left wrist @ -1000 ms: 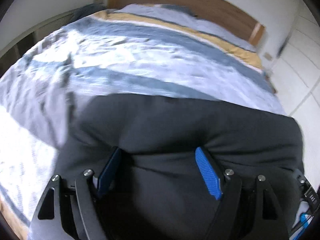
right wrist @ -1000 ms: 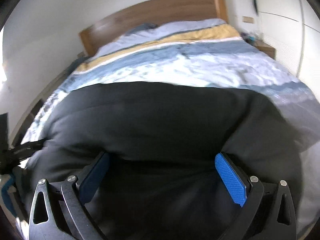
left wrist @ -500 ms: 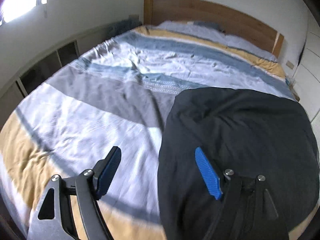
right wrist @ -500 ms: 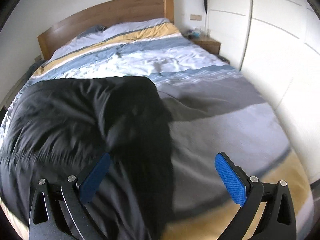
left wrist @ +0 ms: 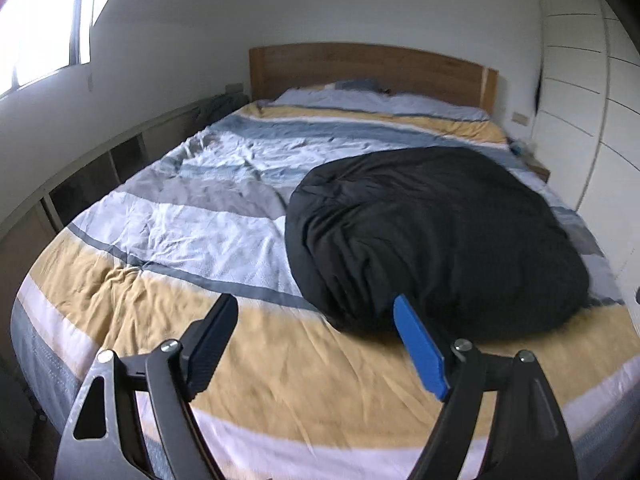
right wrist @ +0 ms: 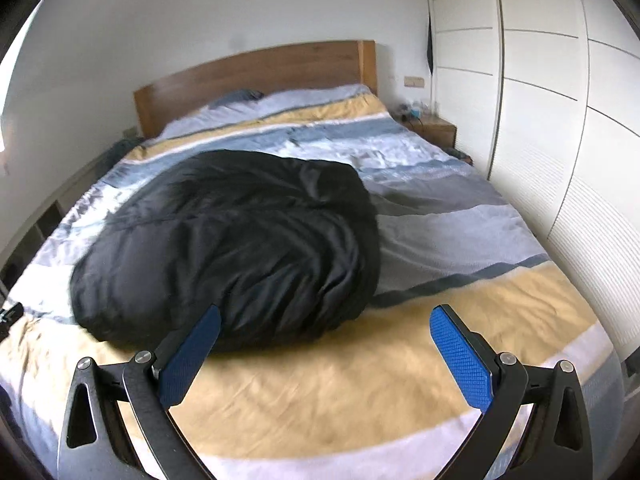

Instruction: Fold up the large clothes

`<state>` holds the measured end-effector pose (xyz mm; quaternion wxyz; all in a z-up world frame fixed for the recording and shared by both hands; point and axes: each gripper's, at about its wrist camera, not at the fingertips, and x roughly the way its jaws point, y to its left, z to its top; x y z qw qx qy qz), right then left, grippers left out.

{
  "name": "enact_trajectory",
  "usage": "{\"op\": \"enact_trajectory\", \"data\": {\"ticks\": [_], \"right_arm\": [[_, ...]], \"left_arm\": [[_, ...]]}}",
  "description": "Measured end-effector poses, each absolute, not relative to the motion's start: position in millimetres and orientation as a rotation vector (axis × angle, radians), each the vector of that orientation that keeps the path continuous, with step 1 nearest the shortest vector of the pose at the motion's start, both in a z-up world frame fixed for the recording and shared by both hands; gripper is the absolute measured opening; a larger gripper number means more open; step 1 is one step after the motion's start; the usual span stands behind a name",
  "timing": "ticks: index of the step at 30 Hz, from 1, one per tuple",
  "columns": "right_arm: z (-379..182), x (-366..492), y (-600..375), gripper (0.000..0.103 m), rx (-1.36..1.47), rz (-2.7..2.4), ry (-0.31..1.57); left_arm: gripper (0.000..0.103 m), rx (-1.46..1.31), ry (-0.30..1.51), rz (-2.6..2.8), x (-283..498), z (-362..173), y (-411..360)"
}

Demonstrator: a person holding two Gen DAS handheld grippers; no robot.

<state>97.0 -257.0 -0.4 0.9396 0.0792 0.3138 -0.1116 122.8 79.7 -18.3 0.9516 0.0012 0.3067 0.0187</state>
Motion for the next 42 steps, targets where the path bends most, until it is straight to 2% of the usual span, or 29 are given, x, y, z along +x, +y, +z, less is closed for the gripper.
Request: {"op": "enact_trajectory", "data": {"ticks": [14, 30, 42], "right_arm": [[36.7, 5.1, -186.7, 0.103, 0.069, -0.175, 0.529], [50.5, -64.7, -184.4, 0.103, 0.072, -0.191, 0.472], [69.6, -75.6, -173.4, 0.103, 0.042, -0.174, 0.438]], "left_arm": [[0.08, 0.046, 0.468, 0.013, 4.1, 35.4, 60.8], [0.08, 0.06, 0.394, -0.003, -56.8, 61.1, 56.8], [0.08, 0.07, 0.366, -0.044, -72.0, 78.1, 40.7]]}}
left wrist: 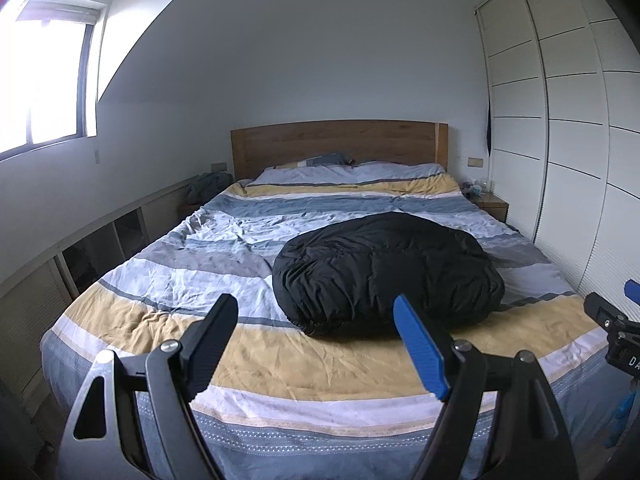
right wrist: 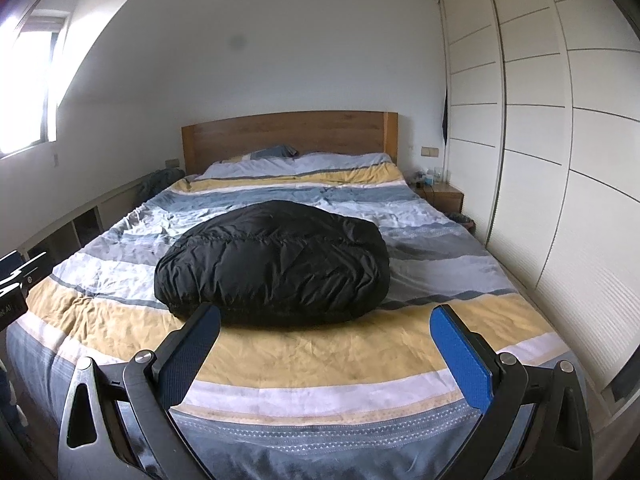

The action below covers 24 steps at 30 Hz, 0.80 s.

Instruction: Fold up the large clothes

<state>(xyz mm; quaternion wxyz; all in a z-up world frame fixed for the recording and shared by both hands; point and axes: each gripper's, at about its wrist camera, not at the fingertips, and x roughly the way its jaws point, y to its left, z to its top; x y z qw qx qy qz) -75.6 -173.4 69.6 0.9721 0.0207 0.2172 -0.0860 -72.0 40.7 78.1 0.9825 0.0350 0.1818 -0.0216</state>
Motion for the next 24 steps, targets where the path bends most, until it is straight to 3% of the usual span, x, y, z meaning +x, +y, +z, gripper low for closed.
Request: {"op": "enact_trajectory", "data": {"ticks": [24], "right_arm": [[28.3, 18.1, -174.0, 0.103, 0.002, -0.158, 0.534]], "left_arm": [[0.08, 0.056, 0.489, -0.069, 26.3, 31.8, 15.2]]}}
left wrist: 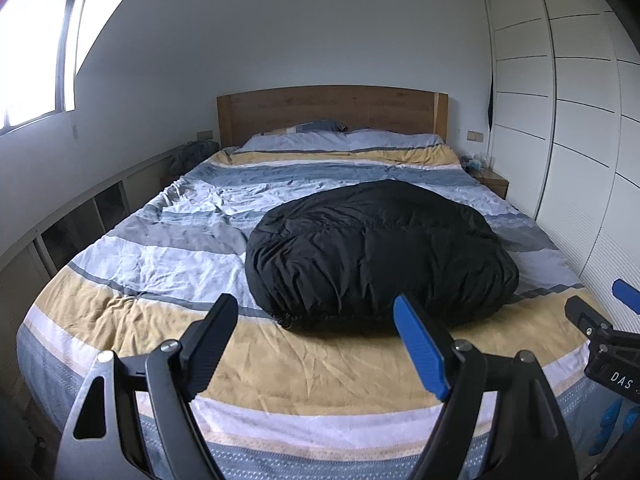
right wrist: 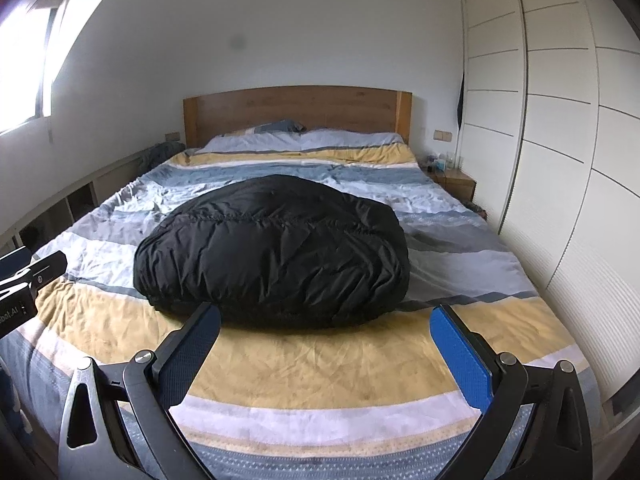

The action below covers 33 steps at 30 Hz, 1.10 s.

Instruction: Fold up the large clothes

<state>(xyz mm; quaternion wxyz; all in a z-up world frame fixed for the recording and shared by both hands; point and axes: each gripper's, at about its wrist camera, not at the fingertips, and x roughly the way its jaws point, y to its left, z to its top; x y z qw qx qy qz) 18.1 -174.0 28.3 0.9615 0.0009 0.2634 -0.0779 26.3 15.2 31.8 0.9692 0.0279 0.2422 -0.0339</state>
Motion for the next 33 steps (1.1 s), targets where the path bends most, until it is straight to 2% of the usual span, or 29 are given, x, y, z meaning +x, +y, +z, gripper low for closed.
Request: {"op": "enact_trajectory", "data": {"ticks": [33], "right_arm": [[-46.4, 99.0, -221.8, 0.103, 0.02, -0.168, 0.652]], "left_arm": [[0.08, 0.056, 0.658, -0.037, 126.5, -57.7, -5.3]]}}
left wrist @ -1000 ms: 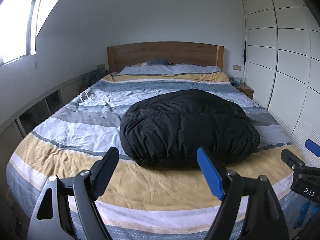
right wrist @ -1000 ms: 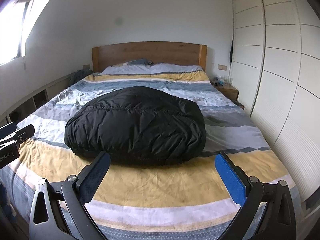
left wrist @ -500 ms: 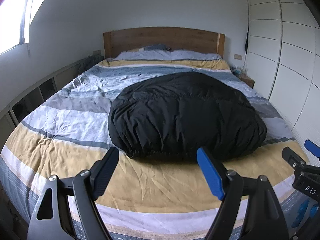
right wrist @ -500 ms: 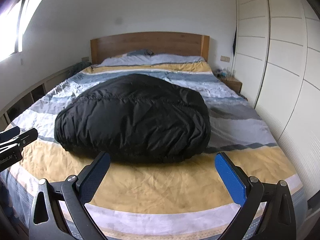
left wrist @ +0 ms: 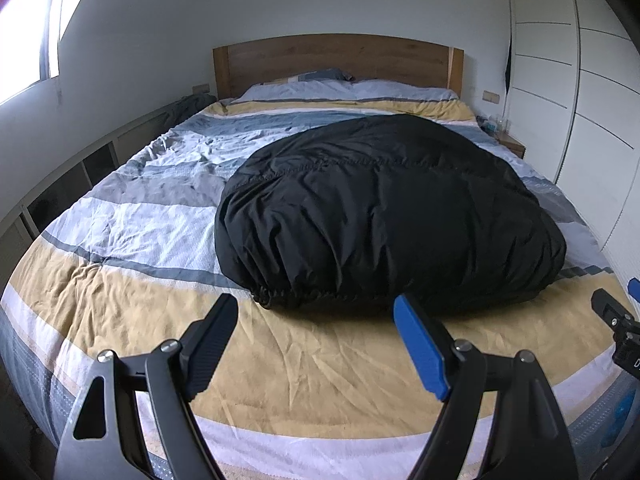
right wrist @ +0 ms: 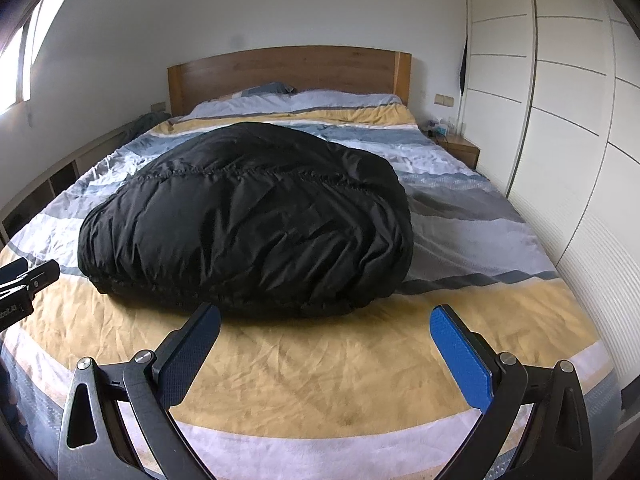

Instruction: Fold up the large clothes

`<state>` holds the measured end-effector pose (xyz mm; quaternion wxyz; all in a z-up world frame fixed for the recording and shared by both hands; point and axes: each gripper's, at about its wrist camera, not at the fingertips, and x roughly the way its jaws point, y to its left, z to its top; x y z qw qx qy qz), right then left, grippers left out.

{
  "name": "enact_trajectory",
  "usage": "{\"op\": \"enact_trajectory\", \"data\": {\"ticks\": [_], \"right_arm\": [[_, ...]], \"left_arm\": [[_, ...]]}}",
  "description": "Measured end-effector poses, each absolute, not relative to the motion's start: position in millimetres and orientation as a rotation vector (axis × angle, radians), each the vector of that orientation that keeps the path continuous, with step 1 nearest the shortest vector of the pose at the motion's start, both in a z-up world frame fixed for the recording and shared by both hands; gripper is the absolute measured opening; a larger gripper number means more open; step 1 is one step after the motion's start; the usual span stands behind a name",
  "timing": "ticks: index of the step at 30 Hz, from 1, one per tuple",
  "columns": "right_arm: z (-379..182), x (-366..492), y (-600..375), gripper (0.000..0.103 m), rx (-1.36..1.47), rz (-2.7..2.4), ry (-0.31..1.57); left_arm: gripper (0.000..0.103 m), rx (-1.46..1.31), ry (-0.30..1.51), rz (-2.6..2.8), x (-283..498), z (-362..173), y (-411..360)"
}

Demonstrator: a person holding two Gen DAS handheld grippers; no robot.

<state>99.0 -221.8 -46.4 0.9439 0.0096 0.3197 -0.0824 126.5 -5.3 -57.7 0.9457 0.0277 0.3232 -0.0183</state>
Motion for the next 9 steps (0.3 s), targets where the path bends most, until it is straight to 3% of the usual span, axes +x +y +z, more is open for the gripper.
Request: {"op": "enact_trajectory", "data": {"ticks": [9], "right_arm": [[-52.3, 104.9, -223.7, 0.103, 0.024, -0.162, 0.656]], "left_arm": [[0.08, 0.073, 0.661, -0.025, 133.6, -67.1, -8.0]]}}
